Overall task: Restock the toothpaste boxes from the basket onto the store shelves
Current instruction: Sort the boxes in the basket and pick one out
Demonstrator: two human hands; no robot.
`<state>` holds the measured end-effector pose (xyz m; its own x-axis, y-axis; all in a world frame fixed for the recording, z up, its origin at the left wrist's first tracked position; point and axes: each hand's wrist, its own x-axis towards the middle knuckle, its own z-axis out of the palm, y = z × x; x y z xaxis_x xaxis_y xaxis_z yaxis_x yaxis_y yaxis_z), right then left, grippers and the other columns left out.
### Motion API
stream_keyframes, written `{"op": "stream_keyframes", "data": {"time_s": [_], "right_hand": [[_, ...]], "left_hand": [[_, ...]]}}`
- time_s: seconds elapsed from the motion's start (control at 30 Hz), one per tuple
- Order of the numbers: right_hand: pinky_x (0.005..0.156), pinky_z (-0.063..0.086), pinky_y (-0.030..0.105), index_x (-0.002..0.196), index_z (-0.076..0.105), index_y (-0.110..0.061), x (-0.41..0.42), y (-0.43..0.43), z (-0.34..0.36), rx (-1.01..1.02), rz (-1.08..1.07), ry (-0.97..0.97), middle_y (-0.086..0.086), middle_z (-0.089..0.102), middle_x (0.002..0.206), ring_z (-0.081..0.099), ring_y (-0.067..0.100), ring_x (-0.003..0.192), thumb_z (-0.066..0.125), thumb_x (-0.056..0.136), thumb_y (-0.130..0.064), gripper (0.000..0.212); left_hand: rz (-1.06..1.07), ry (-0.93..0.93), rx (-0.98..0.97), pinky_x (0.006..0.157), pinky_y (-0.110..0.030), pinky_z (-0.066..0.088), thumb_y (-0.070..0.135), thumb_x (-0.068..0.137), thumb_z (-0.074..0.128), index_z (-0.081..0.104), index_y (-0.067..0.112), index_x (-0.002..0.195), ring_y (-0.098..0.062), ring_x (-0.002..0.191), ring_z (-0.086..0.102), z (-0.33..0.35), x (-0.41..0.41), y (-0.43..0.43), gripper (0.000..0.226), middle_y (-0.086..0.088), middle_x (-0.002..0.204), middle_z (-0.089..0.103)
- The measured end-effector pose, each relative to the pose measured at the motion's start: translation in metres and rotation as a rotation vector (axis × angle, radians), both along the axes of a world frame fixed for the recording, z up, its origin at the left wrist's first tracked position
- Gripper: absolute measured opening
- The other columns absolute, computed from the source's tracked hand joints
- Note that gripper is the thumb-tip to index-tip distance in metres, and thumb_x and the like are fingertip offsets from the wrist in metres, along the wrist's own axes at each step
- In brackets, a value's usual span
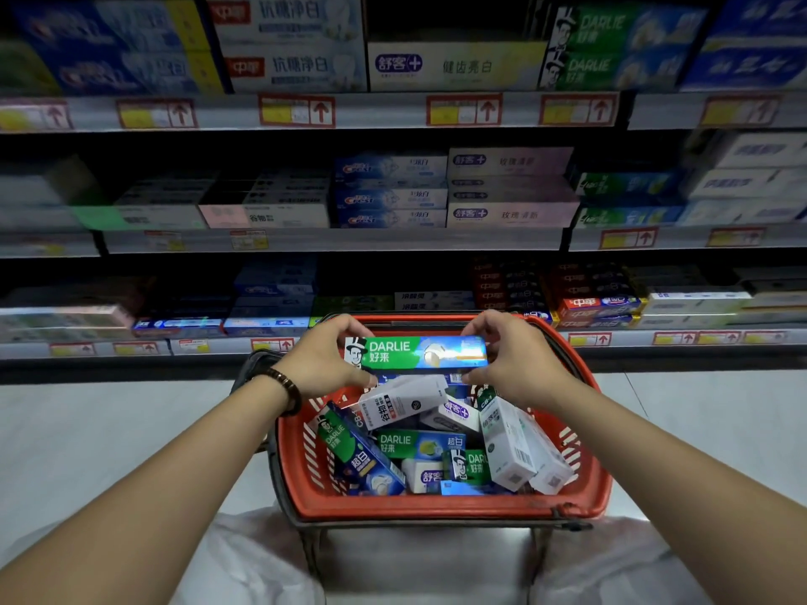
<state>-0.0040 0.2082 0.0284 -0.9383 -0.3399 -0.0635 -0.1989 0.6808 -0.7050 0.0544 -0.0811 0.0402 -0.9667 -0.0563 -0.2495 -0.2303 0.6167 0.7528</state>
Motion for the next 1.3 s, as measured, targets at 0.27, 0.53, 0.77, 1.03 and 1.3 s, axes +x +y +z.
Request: {"op": "stream_keyframes", "data": {"time_s": [0.27, 0.53, 0.77, 1.03, 1.3], "right_hand": [[0.071, 0.061, 0.023, 0.097, 0.063, -0.037, 0.002, 0.003, 0.014, -0.127, -0.077, 0.119, -0.009, 0.06, 0.115, 0.07, 0.006, 0.093, 0.098, 0.065, -0.001, 0.059], [0.074, 0.065, 0.03, 0.113, 0.067, -0.035, -0.003, 0.002, 0.014, -0.283, -0.121, 0.067, -0.005, 0.062, 0.12, 0.075, 0.011, 0.096, 0.092, 0.072, 0.003, 0.061], [0.08, 0.066, 0.048, 0.119, 0.063, -0.029, -0.006, 0.003, 0.012, -0.473, -0.276, -0.018, -0.004, 0.075, 0.109, 0.078, 0.013, 0.093, 0.095, 0.075, -0.007, 0.058], [0.088, 0.065, 0.045, 0.12, 0.068, -0.014, -0.005, 0.004, 0.026, -0.725, -0.384, -0.081, 0.005, 0.077, 0.11, 0.078, 0.018, 0.1, 0.083, 0.09, -0.008, 0.033], [0.085, 0.065, 0.045, 0.105, 0.072, -0.01, -0.008, 0.01, 0.031, -0.846, -0.465, -0.061, 0.009, 0.08, 0.104, 0.078, 0.024, 0.104, 0.08, 0.093, -0.011, 0.015]], "left_hand": [[0.114, -0.054, 0.443, 0.065, -0.025, 0.057, 0.005, 0.087, 0.081, 0.067, 0.021, 0.12, -0.011, 0.077, 0.073, 0.013, -0.001, 0.005, 0.039, -0.015, 0.112, 0.074], [0.238, -0.038, 0.699, 0.069, -0.027, 0.058, -0.006, 0.095, 0.067, 0.07, 0.016, 0.122, -0.024, 0.089, 0.069, 0.013, -0.007, 0.007, 0.035, -0.024, 0.117, 0.07], [0.297, 0.054, 0.773, 0.079, -0.031, 0.06, -0.009, 0.097, 0.062, 0.066, 0.013, 0.125, -0.031, 0.109, 0.073, 0.018, -0.013, 0.018, 0.036, -0.021, 0.12, 0.073], [0.378, 0.154, 0.746, 0.089, -0.041, 0.058, -0.005, 0.093, 0.07, 0.054, 0.011, 0.127, -0.029, 0.105, 0.072, 0.018, -0.023, 0.027, 0.041, -0.018, 0.118, 0.074], [0.449, 0.269, 0.655, 0.097, -0.042, 0.059, 0.012, 0.083, 0.086, 0.064, 0.017, 0.114, -0.026, 0.104, 0.075, 0.018, -0.029, 0.039, 0.038, -0.012, 0.111, 0.076]]}}
